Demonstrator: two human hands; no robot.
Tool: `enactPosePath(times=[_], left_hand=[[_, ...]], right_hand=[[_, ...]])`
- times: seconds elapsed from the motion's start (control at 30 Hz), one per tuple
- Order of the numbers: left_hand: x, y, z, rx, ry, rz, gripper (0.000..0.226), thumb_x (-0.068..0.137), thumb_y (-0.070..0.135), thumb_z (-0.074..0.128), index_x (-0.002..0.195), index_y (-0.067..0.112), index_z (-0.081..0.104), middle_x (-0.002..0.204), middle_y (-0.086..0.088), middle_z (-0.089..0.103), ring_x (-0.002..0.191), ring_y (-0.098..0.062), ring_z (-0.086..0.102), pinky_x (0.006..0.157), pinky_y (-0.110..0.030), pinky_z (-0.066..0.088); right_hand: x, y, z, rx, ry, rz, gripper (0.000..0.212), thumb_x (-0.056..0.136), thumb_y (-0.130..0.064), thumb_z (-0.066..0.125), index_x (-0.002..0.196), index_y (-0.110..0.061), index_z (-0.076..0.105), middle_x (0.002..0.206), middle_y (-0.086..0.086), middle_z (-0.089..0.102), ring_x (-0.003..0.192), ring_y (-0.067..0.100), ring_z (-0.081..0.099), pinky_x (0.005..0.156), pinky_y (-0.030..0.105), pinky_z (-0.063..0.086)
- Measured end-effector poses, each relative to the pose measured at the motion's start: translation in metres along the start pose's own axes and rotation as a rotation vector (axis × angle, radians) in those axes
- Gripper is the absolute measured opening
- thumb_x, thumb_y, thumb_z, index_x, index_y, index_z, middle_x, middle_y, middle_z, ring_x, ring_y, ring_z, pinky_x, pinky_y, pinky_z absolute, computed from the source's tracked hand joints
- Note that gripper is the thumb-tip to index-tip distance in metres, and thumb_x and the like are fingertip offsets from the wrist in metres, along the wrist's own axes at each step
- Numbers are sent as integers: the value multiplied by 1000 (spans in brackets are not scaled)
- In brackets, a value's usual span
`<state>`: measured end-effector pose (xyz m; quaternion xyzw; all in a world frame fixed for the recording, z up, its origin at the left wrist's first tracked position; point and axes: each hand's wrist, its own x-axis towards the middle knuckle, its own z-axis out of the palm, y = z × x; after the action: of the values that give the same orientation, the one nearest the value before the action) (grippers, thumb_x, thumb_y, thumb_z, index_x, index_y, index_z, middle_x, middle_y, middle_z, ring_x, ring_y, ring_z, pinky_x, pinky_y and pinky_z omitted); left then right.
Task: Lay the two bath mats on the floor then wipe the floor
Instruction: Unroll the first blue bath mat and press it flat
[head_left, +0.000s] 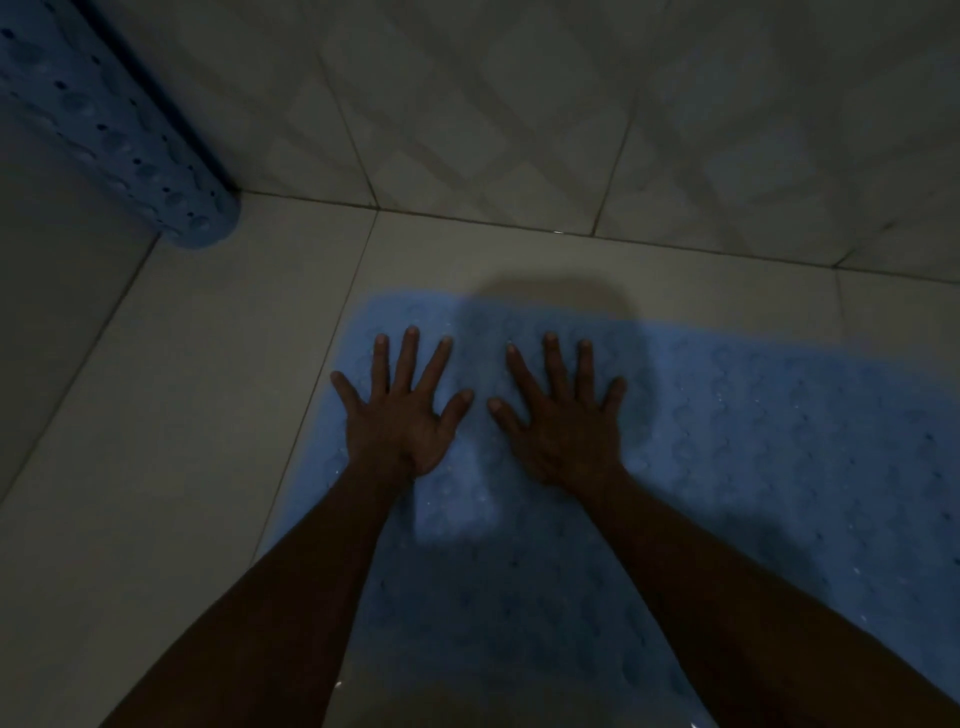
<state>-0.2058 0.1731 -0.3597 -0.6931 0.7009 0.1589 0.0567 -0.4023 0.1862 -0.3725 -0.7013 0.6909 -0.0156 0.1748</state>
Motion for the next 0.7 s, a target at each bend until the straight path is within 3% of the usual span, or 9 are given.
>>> enactPosePath(times=[0.17,0.37,0.53,0.7], left_hand=[[-20,10,0,-45,-54,-105,73,92,77,4,152,45,-22,162,9,-30,149,-25,-30,113,-70,-12],[-109,4,32,-104,43,-88,65,99,68,9,155,46,-14,165,5,-23,150,-25,-27,116,-67,-12],[-123,2,49,-24,108,-79,65,99,69,12,156,46,-9,166,7,-15,152,-25,-23,111,-73,-13],[-124,2,51,1,137,-79,65,100,67,16,157,44,-3,168,5,-8,153,-25,-16,108,-79,-5]], right_hand=[[-27,-2,-11,86,-90,4,67,93,-71,17,151,-48,-9,162,-7,-22,146,27,-27,115,64,-11],[-133,-11,25,-10,33,-54,69,94,-69,20,154,-42,-1,164,-3,-11,150,28,-15,116,64,-3],[-138,-12,33,-69,94,-54,69,94,-67,29,155,-39,13,165,-1,4,151,30,-2,114,66,5],[-138,-14,32,-69,61,-40,69,94,-68,24,154,-41,3,165,-3,-5,151,28,-9,114,66,5]])
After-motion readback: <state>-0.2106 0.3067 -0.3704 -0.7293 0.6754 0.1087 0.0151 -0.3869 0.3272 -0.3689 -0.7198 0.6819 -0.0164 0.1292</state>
